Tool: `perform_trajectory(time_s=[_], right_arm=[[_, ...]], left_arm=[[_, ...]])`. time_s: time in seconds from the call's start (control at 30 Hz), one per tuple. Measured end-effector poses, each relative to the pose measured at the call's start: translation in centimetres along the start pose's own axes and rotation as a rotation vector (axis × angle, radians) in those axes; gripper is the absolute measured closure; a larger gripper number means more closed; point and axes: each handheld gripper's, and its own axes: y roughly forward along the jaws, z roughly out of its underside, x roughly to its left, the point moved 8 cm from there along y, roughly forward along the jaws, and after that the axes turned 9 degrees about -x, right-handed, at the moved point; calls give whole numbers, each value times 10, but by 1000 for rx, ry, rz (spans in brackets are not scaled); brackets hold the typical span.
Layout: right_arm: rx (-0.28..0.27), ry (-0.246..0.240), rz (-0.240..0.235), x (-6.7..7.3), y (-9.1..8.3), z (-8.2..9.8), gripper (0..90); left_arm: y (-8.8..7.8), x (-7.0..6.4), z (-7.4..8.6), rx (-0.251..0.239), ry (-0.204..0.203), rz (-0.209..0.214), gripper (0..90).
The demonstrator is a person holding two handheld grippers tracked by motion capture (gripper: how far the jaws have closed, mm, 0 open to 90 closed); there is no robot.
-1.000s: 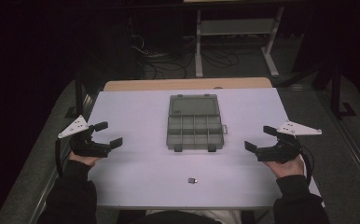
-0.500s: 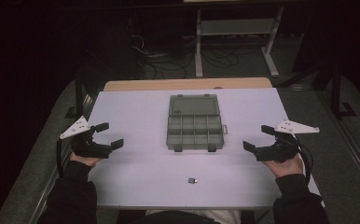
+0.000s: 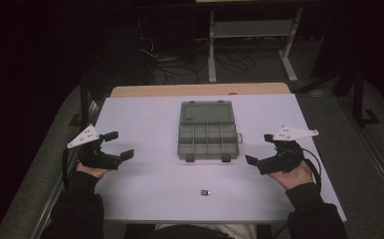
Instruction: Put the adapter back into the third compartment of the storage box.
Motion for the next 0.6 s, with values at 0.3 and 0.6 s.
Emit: perform_trajectory(time_s=[0.3, 0.6], right_arm=[[32, -51, -47, 20, 12, -2, 0], [85, -97, -84, 35, 24, 2, 0]], left_arm=[[2, -2, 1, 8, 4, 10, 0], [2, -2, 1, 5, 4, 13, 0]])
